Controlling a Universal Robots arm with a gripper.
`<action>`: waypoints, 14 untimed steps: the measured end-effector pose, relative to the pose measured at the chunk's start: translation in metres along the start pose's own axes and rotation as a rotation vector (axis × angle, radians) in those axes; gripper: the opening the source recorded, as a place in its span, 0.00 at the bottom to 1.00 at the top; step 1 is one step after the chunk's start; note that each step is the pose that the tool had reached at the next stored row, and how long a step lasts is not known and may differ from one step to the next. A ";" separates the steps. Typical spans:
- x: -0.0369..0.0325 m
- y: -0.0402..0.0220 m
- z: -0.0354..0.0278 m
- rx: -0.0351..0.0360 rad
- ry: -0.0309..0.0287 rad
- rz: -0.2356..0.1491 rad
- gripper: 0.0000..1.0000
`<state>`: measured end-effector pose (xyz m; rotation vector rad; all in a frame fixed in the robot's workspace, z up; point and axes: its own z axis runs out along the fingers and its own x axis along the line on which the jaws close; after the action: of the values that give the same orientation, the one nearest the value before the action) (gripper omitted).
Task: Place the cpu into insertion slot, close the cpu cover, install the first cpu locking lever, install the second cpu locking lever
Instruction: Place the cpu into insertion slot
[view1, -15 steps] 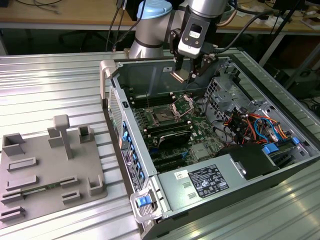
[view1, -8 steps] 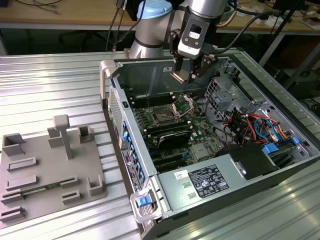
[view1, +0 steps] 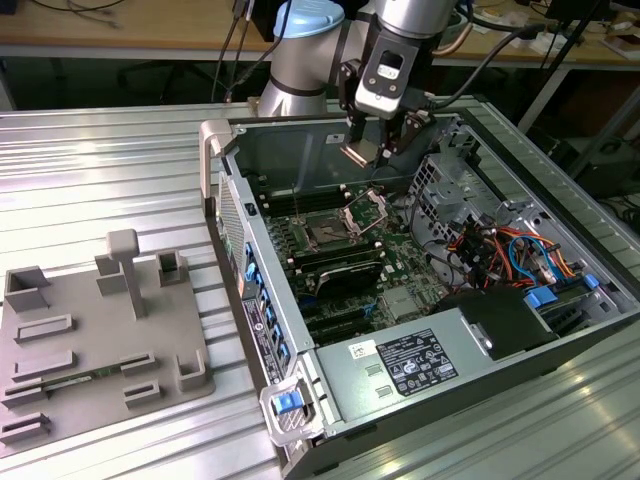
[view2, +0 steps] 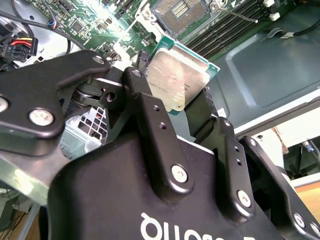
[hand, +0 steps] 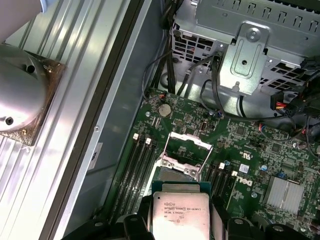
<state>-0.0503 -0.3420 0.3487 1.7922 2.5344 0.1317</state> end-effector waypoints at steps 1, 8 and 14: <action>0.0000 0.0000 0.0002 0.0000 0.0000 0.000 0.55; 0.0000 -0.0001 0.0017 0.0000 0.0000 0.000 0.55; -0.0001 -0.0003 0.0035 -0.0001 0.0001 0.000 0.55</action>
<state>-0.0503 -0.3420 0.3451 1.7922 2.5344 0.1318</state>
